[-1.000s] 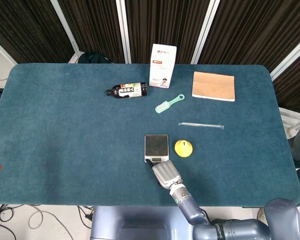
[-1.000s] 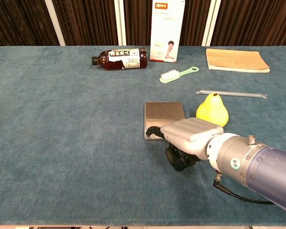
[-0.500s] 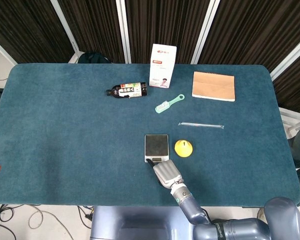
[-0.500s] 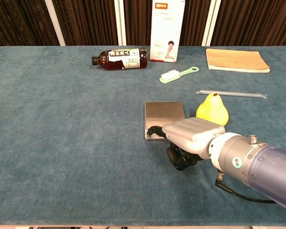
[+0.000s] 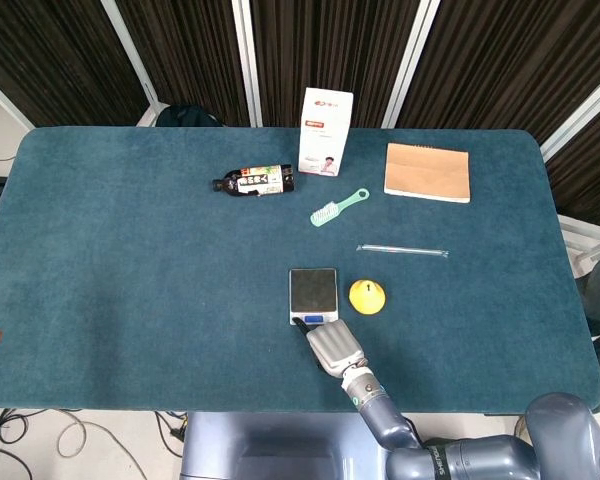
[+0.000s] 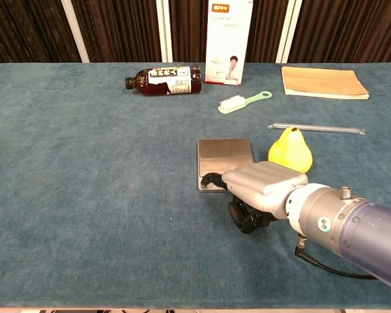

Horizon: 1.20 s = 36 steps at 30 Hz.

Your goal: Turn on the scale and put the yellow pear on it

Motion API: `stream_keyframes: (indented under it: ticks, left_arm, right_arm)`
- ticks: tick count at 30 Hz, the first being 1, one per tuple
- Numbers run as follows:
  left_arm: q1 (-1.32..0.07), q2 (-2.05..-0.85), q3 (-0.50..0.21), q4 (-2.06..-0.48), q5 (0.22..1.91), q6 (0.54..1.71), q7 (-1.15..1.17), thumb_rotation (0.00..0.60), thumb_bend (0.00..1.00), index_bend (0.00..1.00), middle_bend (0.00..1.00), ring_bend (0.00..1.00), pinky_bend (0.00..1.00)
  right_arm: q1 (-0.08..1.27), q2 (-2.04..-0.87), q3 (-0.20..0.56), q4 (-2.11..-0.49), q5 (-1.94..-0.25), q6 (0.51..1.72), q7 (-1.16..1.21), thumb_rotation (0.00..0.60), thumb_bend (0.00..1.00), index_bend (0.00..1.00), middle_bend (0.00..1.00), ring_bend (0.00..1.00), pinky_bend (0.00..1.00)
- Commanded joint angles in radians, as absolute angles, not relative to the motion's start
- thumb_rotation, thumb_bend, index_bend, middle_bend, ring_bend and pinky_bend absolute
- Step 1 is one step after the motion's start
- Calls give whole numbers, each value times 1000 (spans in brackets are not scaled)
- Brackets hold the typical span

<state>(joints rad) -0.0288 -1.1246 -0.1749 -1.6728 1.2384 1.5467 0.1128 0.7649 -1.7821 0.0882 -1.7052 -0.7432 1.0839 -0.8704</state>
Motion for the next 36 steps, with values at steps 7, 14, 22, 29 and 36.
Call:
stream_keyframes:
  ticks: [7, 14, 22, 29, 36]
  left_arm:
    - [-29, -1124, -175, -1673, 1238, 1546, 113, 600, 14, 99, 0, 0, 83]
    - [-29, -1125, -174, -1673, 1239, 1546, 114, 600, 14, 99, 0, 0, 83]
    - [-29, -1124, -174, -1673, 1239, 1545, 113, 600, 14, 99, 0, 0, 83]
    - [-29, -1123, -174, -1673, 1238, 1544, 113, 600, 14, 99, 0, 0, 83]
    - [-29, -1123, -175, -1673, 1237, 1545, 112, 600, 14, 99, 0, 0, 83]
  right_arm:
    - [772, -1785, 80, -1700, -728, 1085, -873, 600, 846, 300, 785, 803, 745]
    - [778, -1790, 76, -1696, -721, 1085, -873, 600, 846, 344, 785, 803, 745]
    - [783, -1790, 75, -1699, -715, 1093, -872, 600, 846, 351, 785, 803, 745]
    - [781, -1780, 92, -1726, -742, 1107, -842, 600, 846, 214, 719, 751, 744]
    - [770, -1722, 142, -1809, -795, 1103, -748, 600, 618, 30, 218, 310, 454]
